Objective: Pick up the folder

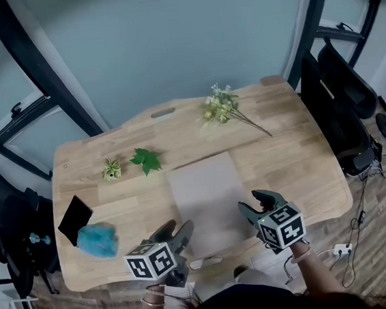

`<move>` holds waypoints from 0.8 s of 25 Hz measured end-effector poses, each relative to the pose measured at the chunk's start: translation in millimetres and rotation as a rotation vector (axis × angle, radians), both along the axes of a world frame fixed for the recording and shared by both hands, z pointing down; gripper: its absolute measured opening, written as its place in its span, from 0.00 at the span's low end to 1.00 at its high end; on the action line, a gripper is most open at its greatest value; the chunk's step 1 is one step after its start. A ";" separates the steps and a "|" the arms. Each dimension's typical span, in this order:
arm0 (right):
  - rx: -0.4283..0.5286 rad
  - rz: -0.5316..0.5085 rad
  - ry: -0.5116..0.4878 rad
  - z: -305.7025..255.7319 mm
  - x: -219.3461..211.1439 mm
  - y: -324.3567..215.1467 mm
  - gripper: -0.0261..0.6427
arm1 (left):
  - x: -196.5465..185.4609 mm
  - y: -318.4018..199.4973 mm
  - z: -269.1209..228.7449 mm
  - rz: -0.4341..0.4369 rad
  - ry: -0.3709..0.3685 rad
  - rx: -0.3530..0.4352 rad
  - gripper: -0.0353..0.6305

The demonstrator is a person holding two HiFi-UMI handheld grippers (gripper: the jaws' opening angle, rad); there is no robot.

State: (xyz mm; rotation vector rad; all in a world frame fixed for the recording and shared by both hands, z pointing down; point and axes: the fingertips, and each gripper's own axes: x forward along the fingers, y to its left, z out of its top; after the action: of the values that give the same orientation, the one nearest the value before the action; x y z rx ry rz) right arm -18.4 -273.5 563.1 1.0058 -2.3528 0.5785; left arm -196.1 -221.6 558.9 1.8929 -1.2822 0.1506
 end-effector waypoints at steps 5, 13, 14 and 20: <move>-0.022 0.024 0.029 11.7 -1.1 -13.5 0.32 | -6.8 -13.4 14.4 0.005 0.030 -0.043 0.42; -0.069 0.057 0.012 30.9 -3.5 -31.7 0.32 | -12.7 -22.9 45.0 -0.017 0.088 -0.132 0.43; -0.073 0.059 0.009 33.0 -3.6 -33.6 0.32 | -12.8 -21.9 50.0 -0.022 0.097 -0.148 0.43; -0.137 0.057 -0.006 51.3 -1.8 -42.0 0.32 | -8.8 -20.9 71.3 -0.061 0.162 -0.218 0.44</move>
State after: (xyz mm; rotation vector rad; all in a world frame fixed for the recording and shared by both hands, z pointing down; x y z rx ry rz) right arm -20.2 -315.6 614.4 1.0128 -2.2617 0.7545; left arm -204.9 -242.4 630.2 1.6447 -1.1635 0.0981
